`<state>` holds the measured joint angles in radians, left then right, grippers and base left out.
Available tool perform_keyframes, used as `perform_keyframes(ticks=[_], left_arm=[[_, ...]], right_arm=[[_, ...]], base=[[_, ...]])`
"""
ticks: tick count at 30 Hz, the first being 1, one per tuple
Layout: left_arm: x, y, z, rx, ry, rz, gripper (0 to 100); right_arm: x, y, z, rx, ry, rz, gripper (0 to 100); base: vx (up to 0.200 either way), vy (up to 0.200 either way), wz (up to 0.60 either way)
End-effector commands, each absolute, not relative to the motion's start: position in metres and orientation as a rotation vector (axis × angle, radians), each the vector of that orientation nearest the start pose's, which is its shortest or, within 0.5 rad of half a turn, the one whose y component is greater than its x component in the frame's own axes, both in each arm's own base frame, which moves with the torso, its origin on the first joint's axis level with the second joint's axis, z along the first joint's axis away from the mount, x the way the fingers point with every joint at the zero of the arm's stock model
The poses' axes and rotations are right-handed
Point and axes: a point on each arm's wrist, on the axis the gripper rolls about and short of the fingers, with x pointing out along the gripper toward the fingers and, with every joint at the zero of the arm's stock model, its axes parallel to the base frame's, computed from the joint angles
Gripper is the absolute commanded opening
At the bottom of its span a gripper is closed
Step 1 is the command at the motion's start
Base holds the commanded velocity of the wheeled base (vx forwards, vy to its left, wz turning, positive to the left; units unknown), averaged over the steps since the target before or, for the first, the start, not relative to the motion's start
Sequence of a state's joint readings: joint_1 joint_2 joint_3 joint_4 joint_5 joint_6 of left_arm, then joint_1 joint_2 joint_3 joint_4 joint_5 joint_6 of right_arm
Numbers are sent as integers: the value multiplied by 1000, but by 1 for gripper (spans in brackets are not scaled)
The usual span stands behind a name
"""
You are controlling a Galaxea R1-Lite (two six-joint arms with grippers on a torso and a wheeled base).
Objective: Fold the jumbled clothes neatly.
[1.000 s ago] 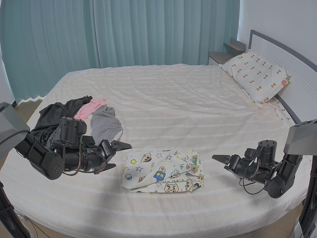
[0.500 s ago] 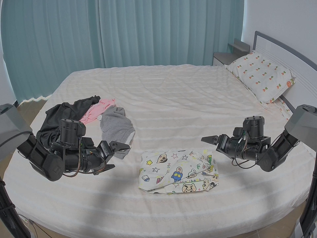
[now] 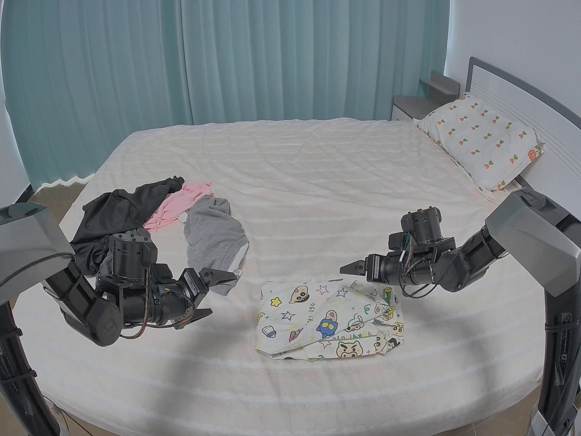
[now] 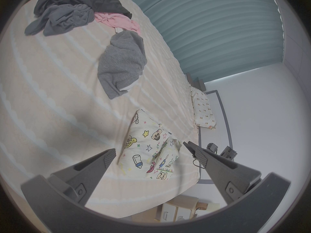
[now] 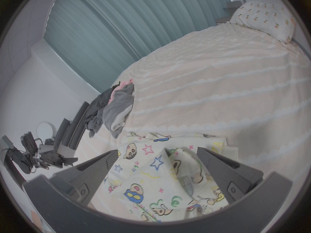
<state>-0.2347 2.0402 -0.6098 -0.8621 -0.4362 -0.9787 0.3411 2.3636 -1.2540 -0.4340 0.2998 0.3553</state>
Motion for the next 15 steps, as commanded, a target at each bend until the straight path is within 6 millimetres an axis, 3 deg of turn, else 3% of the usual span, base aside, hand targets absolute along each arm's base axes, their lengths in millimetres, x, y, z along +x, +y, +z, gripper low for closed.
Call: perform_keyframes(ticks=[1, 3, 9, 15], left_arm=[[309, -83, 45, -988, 859, -313, 100], [308, -83, 45, -988, 858, -313, 100], [305, -83, 43, -990, 845, -344, 100], [305, -83, 42, -989, 846, -344, 100]], right_arm=[[422, 160, 13, 276, 786, 505, 100], [423, 161, 11, 274, 789, 508, 100], [412, 168, 15, 243, 798, 533, 100], [403, 165, 27, 199, 777, 555, 100]], base=[[0, 0, 0], [0, 0, 0], [200, 0, 0], [0, 0, 0]])
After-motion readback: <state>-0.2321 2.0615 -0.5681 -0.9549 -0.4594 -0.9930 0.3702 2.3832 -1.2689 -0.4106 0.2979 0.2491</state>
